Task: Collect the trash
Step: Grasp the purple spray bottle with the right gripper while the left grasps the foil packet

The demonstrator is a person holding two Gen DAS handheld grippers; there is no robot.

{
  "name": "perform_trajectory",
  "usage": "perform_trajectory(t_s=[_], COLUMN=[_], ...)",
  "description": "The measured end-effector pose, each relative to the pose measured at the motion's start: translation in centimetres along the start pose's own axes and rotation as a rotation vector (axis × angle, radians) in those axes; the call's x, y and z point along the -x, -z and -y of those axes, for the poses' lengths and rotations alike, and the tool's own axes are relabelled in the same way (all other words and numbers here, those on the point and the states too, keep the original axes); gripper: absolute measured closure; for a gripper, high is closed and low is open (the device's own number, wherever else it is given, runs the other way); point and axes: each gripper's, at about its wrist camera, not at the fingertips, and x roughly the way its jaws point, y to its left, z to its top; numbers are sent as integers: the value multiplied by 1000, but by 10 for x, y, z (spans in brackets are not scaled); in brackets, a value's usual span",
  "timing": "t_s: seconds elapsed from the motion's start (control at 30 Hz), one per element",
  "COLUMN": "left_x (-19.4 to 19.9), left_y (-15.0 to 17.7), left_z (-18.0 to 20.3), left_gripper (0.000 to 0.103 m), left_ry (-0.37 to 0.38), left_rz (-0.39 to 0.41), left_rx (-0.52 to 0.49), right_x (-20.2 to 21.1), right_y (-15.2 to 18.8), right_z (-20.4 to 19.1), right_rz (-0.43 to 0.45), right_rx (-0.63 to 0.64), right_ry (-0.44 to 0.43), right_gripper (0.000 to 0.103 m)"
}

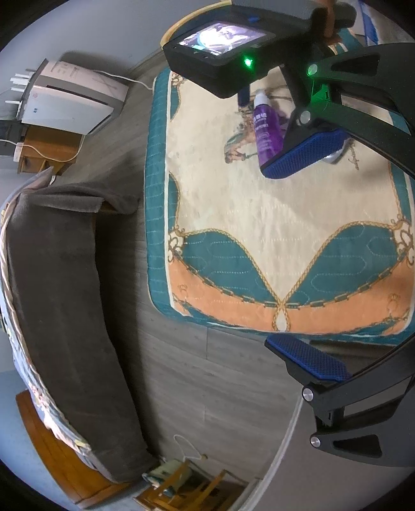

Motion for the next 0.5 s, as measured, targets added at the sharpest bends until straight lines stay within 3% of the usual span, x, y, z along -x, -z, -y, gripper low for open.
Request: perform_trajectory(t_s=[0.07,0.13,0.33,0.5], left_x=[-1,-4,-7,-20], left_y=[0,0,7,28], left_z=[0,0,11,45], left_gripper=[7,7,7,7], left_ry=[1,3,17,113], left_rz=[-5,-10,-38,-117], left_rx=[2,1,4,106], right_x=[1,2,11,28], right_y=[-2,-2,8,27], right_z=[0,5,45,88], right_rz=[5,6,2,27], right_rx=[-8,-26,-176,-342], right_ry=[-17,-24,-10,-19], right_gripper=[60,68,68,69])
